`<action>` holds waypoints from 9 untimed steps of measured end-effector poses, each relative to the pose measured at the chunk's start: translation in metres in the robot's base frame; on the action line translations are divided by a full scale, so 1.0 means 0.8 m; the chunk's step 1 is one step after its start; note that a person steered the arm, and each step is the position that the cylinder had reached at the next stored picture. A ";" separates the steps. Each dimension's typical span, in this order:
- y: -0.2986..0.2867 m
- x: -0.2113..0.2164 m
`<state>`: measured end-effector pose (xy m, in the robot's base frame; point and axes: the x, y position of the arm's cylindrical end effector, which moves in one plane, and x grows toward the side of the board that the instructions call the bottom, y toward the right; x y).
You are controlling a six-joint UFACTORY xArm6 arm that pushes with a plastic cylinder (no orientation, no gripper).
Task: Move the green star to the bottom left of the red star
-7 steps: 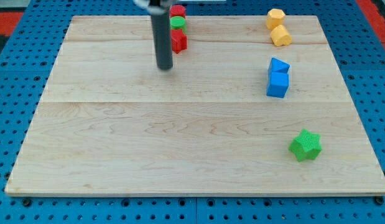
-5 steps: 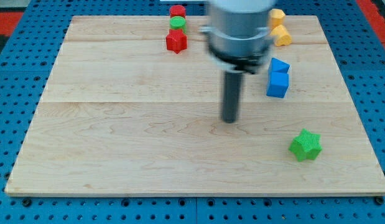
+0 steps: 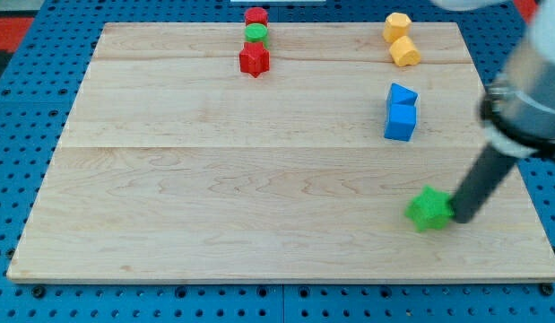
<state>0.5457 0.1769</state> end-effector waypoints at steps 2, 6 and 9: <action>-0.081 -0.006; -0.256 -0.106; -0.297 -0.253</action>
